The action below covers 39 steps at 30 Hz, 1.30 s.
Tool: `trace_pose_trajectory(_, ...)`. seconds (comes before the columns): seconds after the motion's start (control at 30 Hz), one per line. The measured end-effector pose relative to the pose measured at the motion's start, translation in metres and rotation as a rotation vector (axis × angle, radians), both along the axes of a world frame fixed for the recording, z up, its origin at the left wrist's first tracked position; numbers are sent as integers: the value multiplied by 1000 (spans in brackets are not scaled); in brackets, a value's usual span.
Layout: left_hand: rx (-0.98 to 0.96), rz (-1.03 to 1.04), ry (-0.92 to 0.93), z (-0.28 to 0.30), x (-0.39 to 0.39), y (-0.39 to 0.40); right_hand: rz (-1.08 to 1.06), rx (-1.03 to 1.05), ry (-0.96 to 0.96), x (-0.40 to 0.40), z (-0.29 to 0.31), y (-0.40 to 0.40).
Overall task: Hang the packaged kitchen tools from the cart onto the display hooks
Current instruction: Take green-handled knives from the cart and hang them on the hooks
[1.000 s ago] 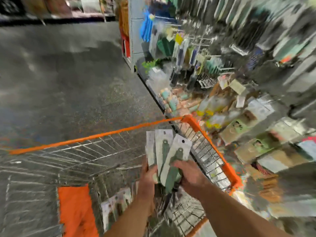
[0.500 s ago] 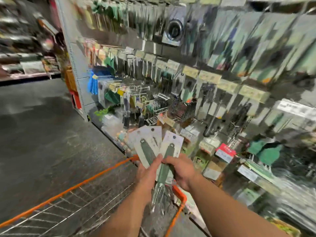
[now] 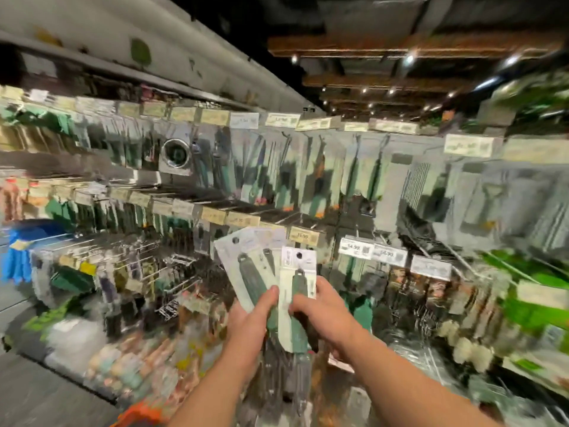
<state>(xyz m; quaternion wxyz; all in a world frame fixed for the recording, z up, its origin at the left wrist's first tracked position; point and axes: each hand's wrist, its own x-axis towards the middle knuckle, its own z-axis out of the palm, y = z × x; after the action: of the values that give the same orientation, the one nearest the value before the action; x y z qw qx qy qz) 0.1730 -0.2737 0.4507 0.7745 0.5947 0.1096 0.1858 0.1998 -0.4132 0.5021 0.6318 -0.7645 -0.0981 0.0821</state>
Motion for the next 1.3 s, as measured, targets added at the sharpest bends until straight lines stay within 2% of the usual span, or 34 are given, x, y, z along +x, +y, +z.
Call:
trace_pose_trajectory(0.3,162,-23,-85,81,70,-89,-110,0,-135,47,61,-93)
trace_pose_trajectory(0.57,139,-25,-137,113,124,-126,-178,26,-182,100,88,-135)
trace_pose_trajectory(0.67,120,-4,-115,112,138,-125,-280,62,-234,119,86,-144)
trace_pose_trajectory(0.9,120,26,-73,111,164,-99,-259,27,-343,154,87,-132)
trace_pose_trajectory(1.13,153,-46,-135,112,188,-70,-422,-81,-609,171,111,-98)
trace_pose_trajectory(1.3,189,-88,-188,120,211,-56,-497,-103,-727,192,126,-74)
